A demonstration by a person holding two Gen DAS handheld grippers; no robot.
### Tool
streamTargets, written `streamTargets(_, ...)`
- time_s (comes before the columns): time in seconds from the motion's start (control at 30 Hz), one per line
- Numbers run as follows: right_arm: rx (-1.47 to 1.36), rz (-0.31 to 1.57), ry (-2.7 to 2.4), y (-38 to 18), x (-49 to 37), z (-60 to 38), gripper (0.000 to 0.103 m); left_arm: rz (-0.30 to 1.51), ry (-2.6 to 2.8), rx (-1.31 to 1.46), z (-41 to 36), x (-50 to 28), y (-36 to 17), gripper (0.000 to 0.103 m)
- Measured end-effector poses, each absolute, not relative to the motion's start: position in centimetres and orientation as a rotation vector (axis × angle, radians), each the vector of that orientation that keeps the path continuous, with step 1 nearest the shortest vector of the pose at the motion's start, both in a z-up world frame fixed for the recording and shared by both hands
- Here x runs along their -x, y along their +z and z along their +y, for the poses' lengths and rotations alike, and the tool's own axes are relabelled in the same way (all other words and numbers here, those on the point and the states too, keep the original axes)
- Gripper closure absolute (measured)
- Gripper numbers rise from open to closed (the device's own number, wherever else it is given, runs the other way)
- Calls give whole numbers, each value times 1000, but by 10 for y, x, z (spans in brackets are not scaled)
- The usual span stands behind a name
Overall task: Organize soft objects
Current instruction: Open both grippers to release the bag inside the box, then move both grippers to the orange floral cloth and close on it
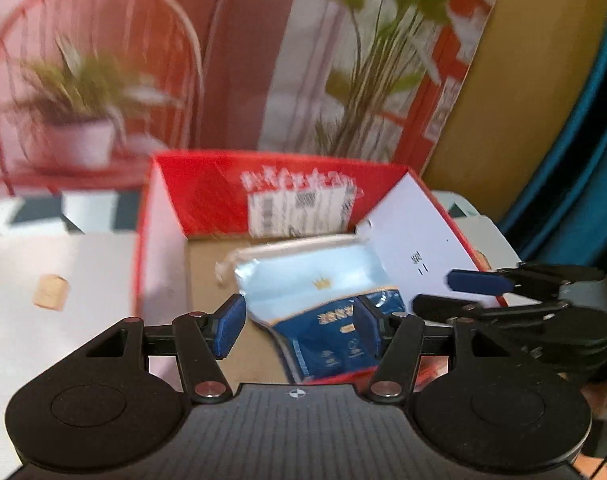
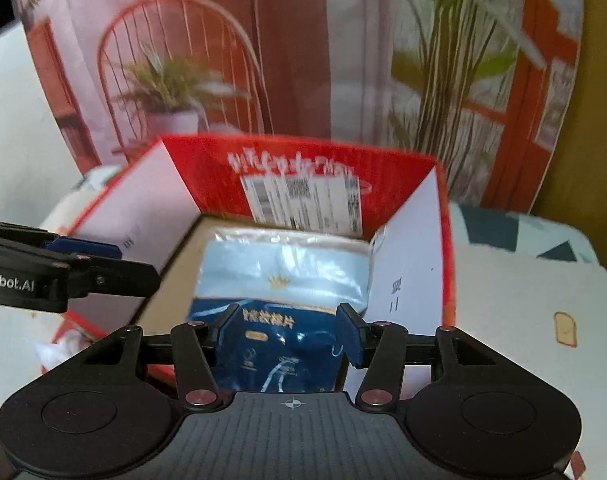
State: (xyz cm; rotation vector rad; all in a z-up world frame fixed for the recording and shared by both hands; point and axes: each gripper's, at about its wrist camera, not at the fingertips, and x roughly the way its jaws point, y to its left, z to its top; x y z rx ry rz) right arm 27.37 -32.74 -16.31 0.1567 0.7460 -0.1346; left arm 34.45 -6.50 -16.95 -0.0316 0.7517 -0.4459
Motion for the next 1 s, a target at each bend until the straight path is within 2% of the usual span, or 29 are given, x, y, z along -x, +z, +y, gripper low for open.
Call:
streamTargets(0.17,-174,617,-131,-154,-232,-314,55,685,-384,17,-42,-304,-168,41)
streamTargets(0.3,-198,587,-121,-161,-205,-301,55,693,-343,30,-27,-282,-176,42)
streamTargets(0.7,-258,683,-92,-206,-171,-273,55,824,-288,147,1,-250,-225,45)
streamTargets(1.0,-285,760,-70,-229,-165,-260,54,836,-271,175,0,-241,-237,45)
